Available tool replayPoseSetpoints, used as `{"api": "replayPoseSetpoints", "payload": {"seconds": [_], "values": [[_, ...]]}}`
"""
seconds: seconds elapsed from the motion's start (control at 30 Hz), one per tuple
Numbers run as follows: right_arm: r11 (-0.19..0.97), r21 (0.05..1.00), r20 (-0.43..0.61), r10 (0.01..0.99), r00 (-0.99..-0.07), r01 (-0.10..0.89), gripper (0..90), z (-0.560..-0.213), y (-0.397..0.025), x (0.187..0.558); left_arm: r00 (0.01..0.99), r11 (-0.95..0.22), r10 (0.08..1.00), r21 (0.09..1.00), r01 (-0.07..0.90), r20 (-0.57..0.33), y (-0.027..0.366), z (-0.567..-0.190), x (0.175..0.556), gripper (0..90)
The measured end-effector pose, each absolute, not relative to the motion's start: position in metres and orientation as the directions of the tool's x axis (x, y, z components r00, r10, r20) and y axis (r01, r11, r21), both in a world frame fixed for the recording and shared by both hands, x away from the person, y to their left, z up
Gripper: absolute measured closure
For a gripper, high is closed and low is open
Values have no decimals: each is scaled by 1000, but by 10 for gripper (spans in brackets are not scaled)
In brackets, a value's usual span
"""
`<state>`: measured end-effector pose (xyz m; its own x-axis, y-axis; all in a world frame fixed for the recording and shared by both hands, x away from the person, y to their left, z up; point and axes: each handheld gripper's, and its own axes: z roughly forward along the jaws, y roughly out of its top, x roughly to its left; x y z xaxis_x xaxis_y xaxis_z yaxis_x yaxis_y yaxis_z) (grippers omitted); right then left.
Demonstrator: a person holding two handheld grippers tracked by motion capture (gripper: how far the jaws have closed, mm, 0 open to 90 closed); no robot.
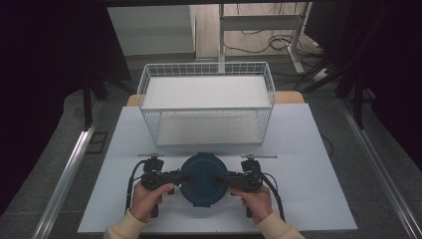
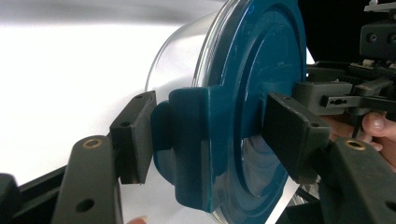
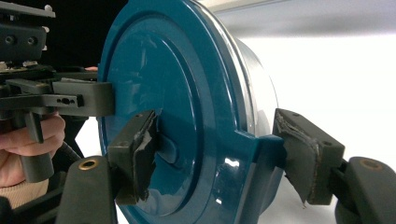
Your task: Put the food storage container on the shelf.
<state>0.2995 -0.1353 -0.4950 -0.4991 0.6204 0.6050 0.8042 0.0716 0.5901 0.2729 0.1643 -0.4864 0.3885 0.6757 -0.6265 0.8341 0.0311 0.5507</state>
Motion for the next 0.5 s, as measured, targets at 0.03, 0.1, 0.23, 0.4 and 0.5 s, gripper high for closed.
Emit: {"api": "replayPoseSetpoints", "payload": {"seconds": [0.03,0.1,0.23,0.4,0.5], "values": [[69,591,606,620,-499,804,326,-494,-136,300,391,33,675,554,832,-625,164,-486,273,374],[70,596,604,618,-504,800,327,-492,-137,300,397,29,676,561,828,-621,164,-484,272,375],[67,609,598,615,-513,790,328,-487,-138,300,408,27,677,575,818,-613,162,-479,272,378],[73,622,587,615,-526,780,329,-482,-139,301,417,25,674,583,812,-609,162,-476,272,379],[73,628,582,617,-530,775,329,-479,-140,301,420,25,673,586,810,-609,161,-473,272,379]]}}
